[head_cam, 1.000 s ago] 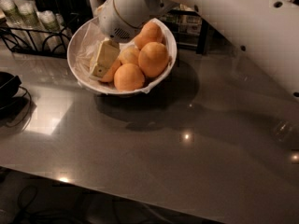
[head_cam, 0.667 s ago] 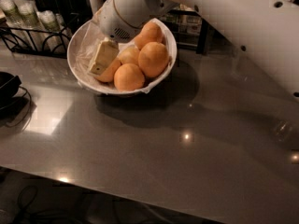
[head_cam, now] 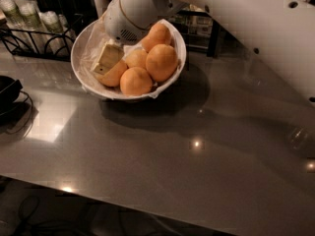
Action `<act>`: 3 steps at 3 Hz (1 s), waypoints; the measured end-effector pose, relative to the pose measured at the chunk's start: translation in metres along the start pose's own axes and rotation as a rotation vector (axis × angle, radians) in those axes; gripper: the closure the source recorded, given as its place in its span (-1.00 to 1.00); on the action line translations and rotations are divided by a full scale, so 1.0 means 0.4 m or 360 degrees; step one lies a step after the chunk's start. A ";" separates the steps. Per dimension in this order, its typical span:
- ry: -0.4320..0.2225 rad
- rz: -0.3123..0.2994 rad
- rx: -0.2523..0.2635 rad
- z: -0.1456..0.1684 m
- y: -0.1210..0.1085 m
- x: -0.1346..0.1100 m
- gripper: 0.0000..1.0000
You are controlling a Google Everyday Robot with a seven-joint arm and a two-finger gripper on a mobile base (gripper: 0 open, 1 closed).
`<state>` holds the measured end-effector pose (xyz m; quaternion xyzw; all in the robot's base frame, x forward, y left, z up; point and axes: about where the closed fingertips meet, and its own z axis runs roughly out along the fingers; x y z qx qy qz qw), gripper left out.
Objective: Pick orange from white bowl
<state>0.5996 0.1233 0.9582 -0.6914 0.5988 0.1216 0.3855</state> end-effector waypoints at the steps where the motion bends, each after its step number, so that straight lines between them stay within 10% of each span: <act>1: 0.0000 0.0001 -0.0001 0.000 0.000 0.000 -0.88; 3: 0.0005 0.0036 -0.0012 0.014 0.000 0.018 -0.70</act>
Offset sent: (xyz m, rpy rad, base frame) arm 0.0000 0.0000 0.0000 0.0000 0.0000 0.0000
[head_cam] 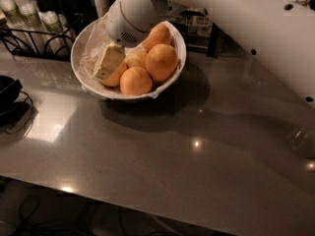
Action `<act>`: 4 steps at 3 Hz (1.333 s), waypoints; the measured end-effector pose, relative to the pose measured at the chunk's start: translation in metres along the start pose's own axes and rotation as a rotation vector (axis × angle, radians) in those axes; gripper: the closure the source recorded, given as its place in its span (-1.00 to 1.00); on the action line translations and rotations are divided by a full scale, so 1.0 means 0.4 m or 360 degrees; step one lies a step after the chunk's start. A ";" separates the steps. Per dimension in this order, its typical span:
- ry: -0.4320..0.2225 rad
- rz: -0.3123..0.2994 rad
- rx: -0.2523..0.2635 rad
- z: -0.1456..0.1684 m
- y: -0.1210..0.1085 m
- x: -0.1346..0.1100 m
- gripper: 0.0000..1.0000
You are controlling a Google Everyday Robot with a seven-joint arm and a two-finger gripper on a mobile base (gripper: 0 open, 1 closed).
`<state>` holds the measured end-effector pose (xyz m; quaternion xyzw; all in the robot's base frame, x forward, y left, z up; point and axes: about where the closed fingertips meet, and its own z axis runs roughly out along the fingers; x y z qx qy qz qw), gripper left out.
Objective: Pick orange from white bowl
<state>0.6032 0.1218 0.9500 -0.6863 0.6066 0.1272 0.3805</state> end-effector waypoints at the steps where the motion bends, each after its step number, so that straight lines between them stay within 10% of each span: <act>1: 0.0011 0.0054 -0.0008 0.016 -0.002 0.033 -0.64; 4: 0.0011 0.0054 -0.0008 0.016 -0.002 0.032 -0.44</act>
Offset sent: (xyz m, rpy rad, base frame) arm 0.0050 -0.0046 -0.0108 0.0021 0.0236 -0.0196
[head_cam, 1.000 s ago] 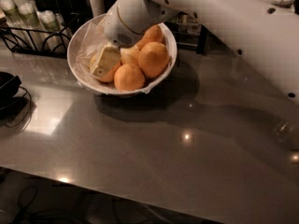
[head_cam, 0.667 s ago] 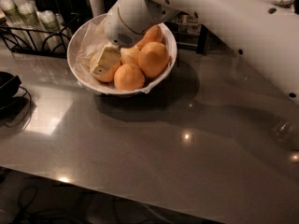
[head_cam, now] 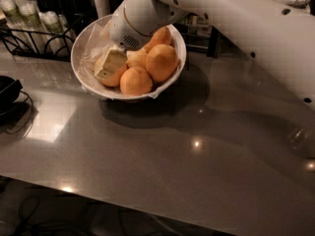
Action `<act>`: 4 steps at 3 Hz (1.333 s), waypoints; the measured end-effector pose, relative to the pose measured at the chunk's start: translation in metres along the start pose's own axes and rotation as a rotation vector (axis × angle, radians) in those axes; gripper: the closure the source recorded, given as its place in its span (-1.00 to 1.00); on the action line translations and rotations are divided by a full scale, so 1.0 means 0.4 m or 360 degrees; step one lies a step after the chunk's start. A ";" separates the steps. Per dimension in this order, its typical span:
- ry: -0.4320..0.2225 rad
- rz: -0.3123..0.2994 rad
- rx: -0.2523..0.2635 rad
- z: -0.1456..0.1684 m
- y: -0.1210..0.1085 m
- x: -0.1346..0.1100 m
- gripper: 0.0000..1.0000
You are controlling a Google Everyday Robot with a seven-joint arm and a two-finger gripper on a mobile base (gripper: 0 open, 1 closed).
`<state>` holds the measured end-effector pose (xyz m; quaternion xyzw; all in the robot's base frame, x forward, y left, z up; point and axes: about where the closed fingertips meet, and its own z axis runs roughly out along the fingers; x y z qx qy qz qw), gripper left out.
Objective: Pick orange from white bowl
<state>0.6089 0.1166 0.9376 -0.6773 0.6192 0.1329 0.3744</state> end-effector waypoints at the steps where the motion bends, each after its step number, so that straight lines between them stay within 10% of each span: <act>1: 0.0000 0.0000 0.0000 0.000 0.000 0.000 -0.42; 4: 0.0012 0.0013 0.0009 0.007 -0.008 0.009 -0.52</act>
Offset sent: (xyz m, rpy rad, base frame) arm 0.0000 0.0000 0.0000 0.0000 0.0000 0.0000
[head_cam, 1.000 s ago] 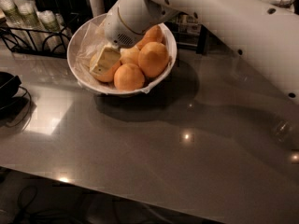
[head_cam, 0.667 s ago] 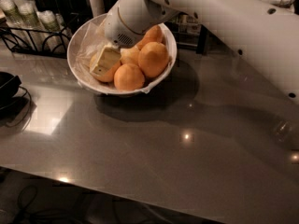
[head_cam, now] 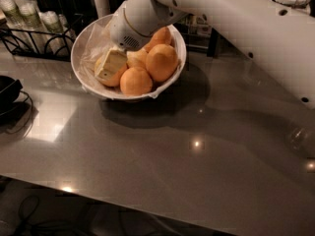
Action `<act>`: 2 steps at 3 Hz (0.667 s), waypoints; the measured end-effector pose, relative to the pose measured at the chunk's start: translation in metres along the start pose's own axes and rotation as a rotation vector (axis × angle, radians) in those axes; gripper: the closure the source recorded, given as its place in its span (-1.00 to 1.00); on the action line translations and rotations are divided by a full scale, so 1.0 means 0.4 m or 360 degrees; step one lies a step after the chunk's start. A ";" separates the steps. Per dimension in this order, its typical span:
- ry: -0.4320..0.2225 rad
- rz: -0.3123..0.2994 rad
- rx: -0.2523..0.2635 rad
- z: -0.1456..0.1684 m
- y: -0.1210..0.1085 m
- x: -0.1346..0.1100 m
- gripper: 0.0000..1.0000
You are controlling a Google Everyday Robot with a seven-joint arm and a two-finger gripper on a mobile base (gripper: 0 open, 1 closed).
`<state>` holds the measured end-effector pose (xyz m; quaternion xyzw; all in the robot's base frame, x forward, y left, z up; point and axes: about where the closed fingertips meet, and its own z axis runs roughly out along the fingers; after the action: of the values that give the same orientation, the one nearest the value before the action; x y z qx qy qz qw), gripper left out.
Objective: Pick orange from white bowl
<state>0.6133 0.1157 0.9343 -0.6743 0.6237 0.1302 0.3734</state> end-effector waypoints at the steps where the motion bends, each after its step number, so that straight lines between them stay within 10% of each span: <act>1: 0.0049 0.0057 -0.0007 0.043 -0.031 0.045 -0.50; 2: 0.0049 0.0057 -0.0007 0.043 -0.031 0.045 -0.46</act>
Offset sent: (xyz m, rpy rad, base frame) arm 0.0333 -0.0073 -0.0311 -0.0300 0.0500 -0.0595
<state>0.6334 0.1130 0.9150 -0.6657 0.6412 0.1279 0.3598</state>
